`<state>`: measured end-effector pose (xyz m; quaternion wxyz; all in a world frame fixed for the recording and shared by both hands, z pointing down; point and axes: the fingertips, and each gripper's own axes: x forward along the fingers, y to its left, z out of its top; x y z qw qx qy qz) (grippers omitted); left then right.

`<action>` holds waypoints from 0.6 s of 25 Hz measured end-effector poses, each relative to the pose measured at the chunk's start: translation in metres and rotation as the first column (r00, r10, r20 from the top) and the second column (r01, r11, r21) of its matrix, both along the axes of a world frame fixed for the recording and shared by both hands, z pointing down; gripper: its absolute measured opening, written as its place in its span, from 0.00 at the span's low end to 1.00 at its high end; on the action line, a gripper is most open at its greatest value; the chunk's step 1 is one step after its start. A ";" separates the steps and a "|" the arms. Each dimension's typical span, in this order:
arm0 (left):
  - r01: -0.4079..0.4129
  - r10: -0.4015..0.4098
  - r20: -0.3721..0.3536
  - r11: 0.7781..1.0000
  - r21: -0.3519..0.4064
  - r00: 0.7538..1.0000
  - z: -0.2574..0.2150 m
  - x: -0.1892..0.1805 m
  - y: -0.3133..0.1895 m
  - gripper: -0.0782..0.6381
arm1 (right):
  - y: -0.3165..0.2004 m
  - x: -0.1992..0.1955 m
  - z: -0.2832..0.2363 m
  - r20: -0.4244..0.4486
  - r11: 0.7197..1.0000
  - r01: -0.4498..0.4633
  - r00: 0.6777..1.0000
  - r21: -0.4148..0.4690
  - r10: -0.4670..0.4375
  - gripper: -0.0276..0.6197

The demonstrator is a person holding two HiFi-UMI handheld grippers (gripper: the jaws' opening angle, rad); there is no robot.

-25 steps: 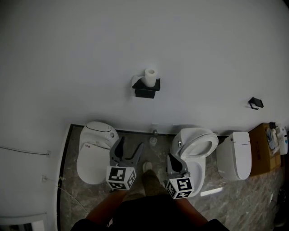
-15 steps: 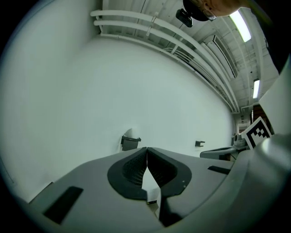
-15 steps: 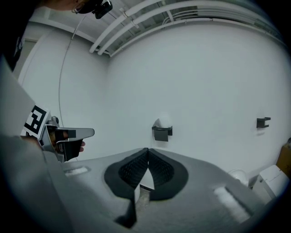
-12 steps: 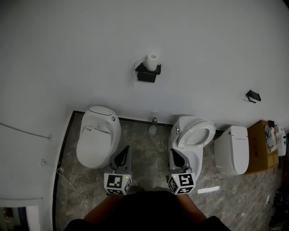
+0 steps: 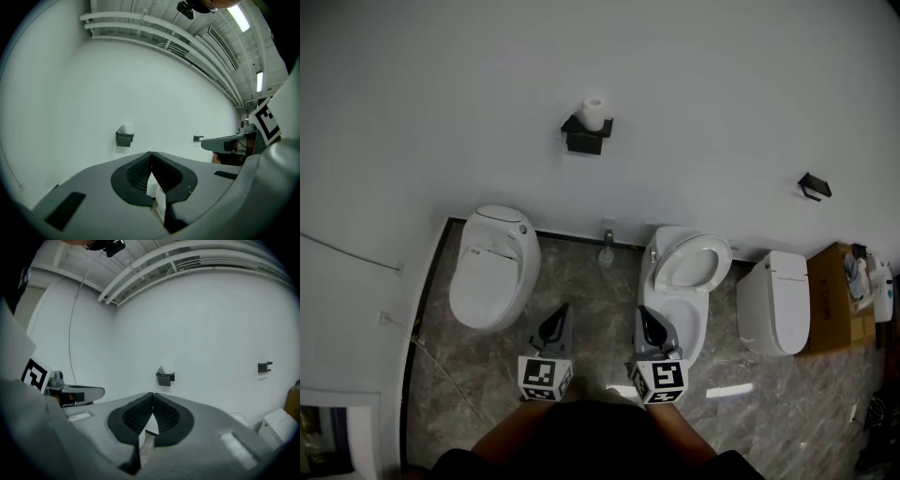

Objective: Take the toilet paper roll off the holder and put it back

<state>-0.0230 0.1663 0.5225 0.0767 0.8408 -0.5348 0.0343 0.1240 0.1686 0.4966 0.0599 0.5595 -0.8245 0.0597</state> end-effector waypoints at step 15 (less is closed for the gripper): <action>0.031 -0.028 -0.052 0.998 0.051 0.998 -0.023 0.050 0.055 0.13 | 0.044 0.053 -0.006 -0.005 1.000 0.009 1.000 -0.002 -0.009 0.04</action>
